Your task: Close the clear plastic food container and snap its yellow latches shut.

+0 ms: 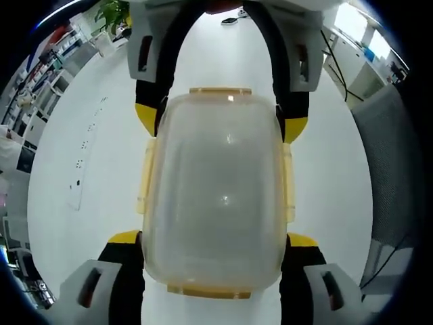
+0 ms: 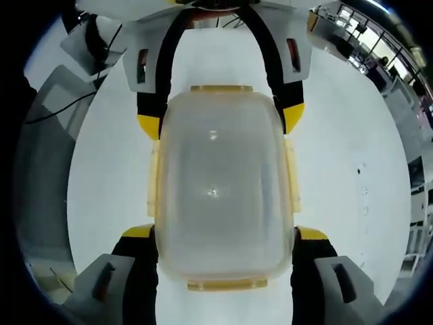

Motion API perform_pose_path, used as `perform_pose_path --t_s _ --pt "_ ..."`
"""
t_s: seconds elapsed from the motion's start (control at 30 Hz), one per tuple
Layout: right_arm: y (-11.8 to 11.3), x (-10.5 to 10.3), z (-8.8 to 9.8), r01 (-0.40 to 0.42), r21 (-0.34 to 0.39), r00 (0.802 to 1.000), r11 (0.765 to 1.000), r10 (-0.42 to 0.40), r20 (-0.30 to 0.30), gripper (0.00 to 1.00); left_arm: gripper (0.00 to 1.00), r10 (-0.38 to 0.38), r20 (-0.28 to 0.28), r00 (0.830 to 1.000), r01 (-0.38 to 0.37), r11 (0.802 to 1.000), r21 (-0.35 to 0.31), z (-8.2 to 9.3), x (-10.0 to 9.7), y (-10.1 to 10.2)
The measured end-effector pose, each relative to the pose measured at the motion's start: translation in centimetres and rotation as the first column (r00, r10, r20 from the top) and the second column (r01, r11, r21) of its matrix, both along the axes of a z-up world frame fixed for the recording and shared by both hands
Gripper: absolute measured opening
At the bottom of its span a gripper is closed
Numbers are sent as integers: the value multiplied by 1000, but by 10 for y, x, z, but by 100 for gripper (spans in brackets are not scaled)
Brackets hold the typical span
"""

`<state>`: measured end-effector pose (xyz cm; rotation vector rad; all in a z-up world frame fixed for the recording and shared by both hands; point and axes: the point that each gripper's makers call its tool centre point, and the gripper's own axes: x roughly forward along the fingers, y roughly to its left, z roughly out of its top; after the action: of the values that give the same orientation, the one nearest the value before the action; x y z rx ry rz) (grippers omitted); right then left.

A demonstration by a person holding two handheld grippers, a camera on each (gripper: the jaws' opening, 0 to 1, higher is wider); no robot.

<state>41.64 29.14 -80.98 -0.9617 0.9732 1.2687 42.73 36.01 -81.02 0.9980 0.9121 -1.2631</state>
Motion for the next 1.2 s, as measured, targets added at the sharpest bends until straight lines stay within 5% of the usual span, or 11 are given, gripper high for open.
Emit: perform_pose_path --t_s 0.6,0.83,1.2 --pt "1 -1 1 1 32 1000 1000 -1 2 80 81 -10 -3 1000 10 1000 -21 1 -1 -1" --pt "-1 -3 -1 -37 38 998 999 35 47 82 82 -4 -3 1000 4 999 -49 3 -1 -1" --pt "8 3 7 89 241 993 966 -106 59 85 81 57 14 998 -53 981 -184 12 -1 3"
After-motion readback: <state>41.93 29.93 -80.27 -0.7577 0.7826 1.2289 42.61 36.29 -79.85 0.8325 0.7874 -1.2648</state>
